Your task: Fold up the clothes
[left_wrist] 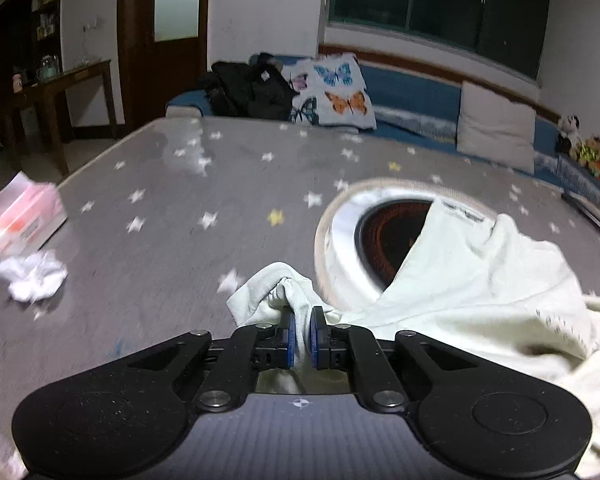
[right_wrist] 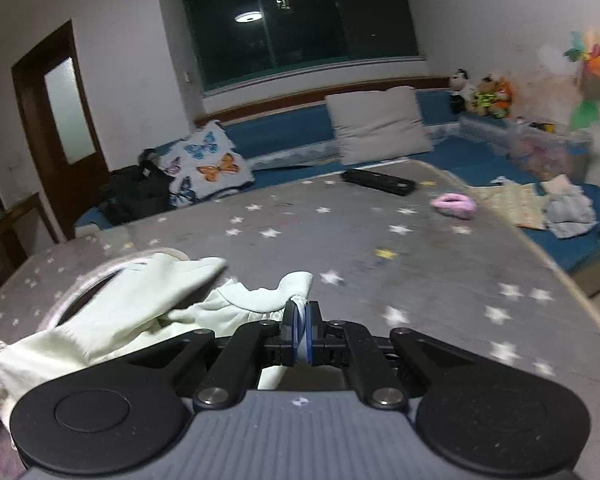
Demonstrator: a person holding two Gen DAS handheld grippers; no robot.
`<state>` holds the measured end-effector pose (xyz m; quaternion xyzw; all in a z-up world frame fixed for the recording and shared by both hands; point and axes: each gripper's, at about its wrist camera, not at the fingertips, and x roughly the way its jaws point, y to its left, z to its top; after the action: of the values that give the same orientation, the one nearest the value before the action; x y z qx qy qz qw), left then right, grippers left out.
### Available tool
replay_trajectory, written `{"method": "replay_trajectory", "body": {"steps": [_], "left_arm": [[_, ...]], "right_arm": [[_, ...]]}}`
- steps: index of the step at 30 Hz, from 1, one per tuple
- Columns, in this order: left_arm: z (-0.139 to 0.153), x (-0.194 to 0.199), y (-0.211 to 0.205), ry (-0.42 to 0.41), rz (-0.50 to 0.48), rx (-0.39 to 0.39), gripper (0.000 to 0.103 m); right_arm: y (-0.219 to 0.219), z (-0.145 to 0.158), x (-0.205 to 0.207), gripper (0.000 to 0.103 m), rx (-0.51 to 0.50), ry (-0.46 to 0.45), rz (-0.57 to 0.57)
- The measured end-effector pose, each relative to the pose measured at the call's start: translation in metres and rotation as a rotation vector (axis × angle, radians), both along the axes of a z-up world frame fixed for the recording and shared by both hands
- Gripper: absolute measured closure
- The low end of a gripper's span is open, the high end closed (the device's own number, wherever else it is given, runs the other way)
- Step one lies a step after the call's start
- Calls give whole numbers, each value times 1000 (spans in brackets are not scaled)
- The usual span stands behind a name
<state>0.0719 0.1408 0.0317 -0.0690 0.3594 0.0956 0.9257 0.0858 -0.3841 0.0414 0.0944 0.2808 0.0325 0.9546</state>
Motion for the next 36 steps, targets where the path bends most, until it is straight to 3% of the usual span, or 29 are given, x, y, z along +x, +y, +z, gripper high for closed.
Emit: {"method": "replay_trajectory", "body": {"steps": [6, 10, 11, 17, 23, 33, 36], "left_arm": [[-7, -17, -3, 71, -56, 1, 86], [10, -14, -11, 20, -84, 39, 61], [15, -12, -13, 4, -93, 46, 60], [24, 24, -37, -38, -185, 57, 59], [6, 91, -76, 4, -278, 79, 60], [-30, 187, -117, 58, -335, 139, 60], [-42, 202, -119, 94, -347, 131, 70]], "right_arm": [[-15, -8, -19, 94, -65, 111, -21], [-12, 3, -17, 77, -97, 88, -21], [-10, 8, -14, 76, -112, 72, -16], [-4, 23, 0, 71, -106, 10, -24], [17, 9, 28, 70, -90, 57, 65], [60, -19, 91, 70, -9, 136, 222], [71, -24, 106, 70, 5, 153, 252]]}}
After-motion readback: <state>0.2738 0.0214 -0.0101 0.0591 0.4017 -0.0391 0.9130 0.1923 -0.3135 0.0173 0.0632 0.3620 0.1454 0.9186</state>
